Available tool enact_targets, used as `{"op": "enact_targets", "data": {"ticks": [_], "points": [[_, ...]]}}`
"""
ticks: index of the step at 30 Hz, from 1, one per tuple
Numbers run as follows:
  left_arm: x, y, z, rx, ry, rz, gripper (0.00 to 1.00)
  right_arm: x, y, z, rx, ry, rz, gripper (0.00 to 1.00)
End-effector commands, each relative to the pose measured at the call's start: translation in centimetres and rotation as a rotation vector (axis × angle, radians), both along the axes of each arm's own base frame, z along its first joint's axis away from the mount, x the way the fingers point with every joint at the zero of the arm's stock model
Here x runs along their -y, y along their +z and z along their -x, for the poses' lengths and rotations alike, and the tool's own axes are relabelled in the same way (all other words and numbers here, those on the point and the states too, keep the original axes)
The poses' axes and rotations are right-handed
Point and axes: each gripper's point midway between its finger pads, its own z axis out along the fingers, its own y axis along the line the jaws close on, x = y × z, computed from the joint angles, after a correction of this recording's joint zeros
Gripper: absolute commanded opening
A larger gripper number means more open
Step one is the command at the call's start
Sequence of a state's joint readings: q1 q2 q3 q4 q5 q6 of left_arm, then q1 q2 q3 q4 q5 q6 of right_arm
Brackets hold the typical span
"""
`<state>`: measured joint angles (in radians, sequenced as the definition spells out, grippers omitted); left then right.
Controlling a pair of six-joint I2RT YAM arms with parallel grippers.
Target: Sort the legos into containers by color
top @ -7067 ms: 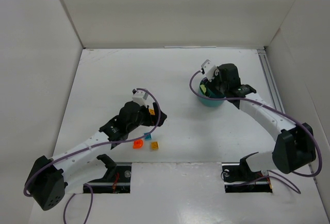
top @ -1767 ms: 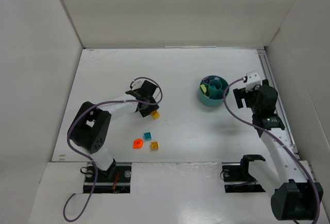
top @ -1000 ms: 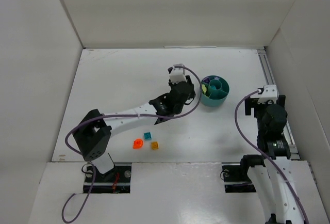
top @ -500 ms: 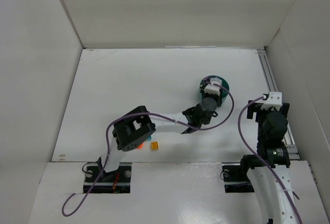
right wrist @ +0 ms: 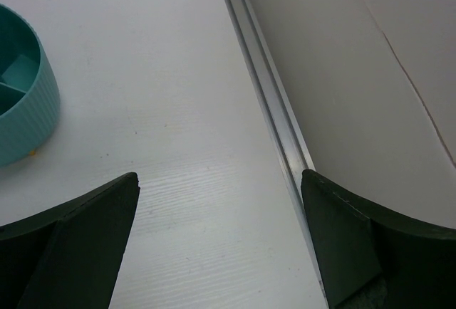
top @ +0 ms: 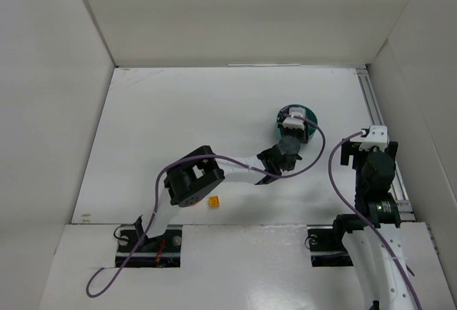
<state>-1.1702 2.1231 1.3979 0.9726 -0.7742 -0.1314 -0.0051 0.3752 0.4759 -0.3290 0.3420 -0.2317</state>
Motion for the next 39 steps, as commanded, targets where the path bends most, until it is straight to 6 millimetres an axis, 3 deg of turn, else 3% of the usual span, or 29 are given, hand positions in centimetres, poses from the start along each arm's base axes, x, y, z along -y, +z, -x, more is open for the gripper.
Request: {"op": "enact_targets", "data": {"ticks": [1,8,10,23,30,39], "points": [[-0.1,3.1,-0.8,0.053,0.067,0.109,0.33,0.1,0.5,-0.2,0.034,-0.011,-0.01,1.0],[-0.2,2.0,-0.4,0.033,0.112,0.158,0.33,0.1,0.5,-0.4,0.034,-0.011,-0.01,1.0],[-0.4,0.6,-0.6,0.025,0.142,0.151,0.33,0.1,0.5,-0.4,0.034,-0.011,-0.01,1.0],[-1.1,-1.4,-0.5,0.009,0.209,0.193,0.34,-0.2,0.1,-0.9,0.024,0.007,-0.014,1.0],[-1.3,-2.6,0.5,0.01,0.211,0.178,0.4,-0.2,0.1,-0.9,0.024,0.007,-0.014,1.0],[-1.1,-2.1,1.0,0.022,0.204,0.183,0.55,-0.2,0.1,-0.9,0.024,0.007,-0.014,1.0]]}}
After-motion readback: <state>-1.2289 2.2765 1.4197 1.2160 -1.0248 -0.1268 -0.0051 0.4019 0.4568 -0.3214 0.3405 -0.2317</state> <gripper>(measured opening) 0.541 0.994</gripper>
